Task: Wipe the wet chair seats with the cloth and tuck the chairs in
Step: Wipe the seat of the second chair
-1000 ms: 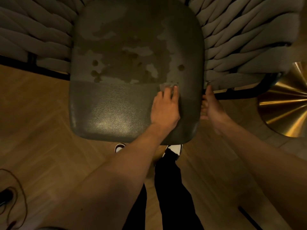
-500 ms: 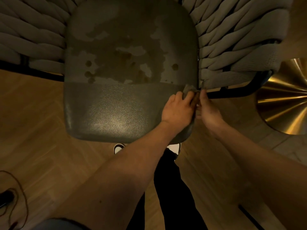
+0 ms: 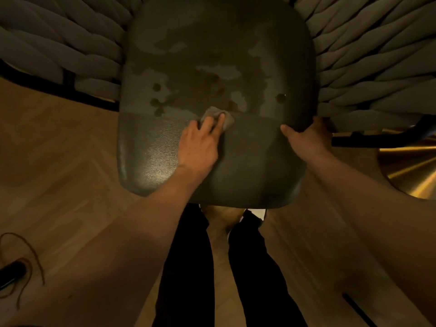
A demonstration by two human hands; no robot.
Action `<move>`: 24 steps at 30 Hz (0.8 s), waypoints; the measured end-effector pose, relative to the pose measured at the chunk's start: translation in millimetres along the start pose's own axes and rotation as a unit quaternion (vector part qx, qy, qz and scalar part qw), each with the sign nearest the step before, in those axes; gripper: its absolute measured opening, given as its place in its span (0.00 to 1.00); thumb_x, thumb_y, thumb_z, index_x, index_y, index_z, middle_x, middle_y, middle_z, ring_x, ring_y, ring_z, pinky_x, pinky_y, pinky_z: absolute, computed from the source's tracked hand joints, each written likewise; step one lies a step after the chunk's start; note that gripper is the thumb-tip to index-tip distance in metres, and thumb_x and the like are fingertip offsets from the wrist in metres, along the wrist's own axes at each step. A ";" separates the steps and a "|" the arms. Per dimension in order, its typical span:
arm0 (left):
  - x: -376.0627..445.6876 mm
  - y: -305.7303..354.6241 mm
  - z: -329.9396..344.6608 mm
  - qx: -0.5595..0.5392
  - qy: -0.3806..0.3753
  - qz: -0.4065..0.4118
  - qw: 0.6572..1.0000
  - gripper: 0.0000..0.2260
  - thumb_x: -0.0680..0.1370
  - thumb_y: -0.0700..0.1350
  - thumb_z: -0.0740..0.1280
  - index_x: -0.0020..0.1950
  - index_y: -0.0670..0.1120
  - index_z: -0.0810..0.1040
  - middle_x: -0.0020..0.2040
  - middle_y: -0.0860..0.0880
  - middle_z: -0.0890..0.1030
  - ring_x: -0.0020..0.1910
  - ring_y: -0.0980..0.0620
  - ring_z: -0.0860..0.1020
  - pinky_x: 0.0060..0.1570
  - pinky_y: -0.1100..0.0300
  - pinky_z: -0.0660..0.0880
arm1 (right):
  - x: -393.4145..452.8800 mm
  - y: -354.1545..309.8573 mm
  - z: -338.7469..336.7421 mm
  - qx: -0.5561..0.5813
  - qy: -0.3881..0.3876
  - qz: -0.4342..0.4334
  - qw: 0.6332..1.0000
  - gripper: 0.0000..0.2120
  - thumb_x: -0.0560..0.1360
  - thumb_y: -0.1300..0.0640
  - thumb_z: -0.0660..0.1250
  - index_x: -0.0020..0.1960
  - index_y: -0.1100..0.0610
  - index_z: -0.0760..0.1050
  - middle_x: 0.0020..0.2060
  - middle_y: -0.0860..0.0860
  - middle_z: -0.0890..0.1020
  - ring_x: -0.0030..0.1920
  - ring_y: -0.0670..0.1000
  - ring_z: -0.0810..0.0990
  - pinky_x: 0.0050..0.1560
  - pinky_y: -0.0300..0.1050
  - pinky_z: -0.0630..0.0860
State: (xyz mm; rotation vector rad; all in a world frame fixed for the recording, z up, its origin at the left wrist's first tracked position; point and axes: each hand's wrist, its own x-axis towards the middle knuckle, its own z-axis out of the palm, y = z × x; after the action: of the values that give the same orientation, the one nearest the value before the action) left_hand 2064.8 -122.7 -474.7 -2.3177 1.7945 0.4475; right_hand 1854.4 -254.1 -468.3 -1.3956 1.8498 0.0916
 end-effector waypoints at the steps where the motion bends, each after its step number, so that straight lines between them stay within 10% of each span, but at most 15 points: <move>1: -1.7 -11.6 0.1 0.002 0.004 -0.010 1.000 0.30 0.77 0.42 0.60 0.79 0.50 0.58 0.66 0.46 0.69 0.52 0.41 0.70 0.51 0.48 0.72 | -0.4 -1.8 0.4 -0.009 0.003 -0.001 1.000 0.40 0.77 0.42 0.72 0.80 0.60 0.59 0.77 0.57 0.68 0.76 0.60 0.67 0.72 0.49 0.67; 16: -23.9 -153.5 5.0 0.008 0.073 -0.145 0.987 0.30 0.73 0.38 0.61 0.76 0.47 0.65 0.64 0.41 0.71 0.46 0.36 0.71 0.44 0.48 0.68 | 11.6 -0.1 4.8 -0.040 0.021 0.037 0.998 0.39 0.74 0.41 0.74 0.77 0.60 0.65 0.73 0.59 0.73 0.71 0.63 0.73 0.69 0.56 0.73; 24: -17.2 -187.4 1.0 -0.141 0.158 -0.265 0.941 0.26 0.75 0.40 0.55 0.74 0.46 0.68 0.63 0.37 0.70 0.56 0.35 0.71 0.57 0.46 0.69 | 22.0 5.3 2.9 -0.044 0.010 0.047 0.998 0.41 0.69 0.37 0.76 0.74 0.57 0.70 0.69 0.58 0.77 0.68 0.63 0.77 0.66 0.58 0.76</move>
State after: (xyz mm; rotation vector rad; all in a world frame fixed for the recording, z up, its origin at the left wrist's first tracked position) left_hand 2241.6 -58.4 -478.0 -3.0799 1.1743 0.2659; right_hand 1849.9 -267.8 -486.0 -1.3726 1.9496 0.2103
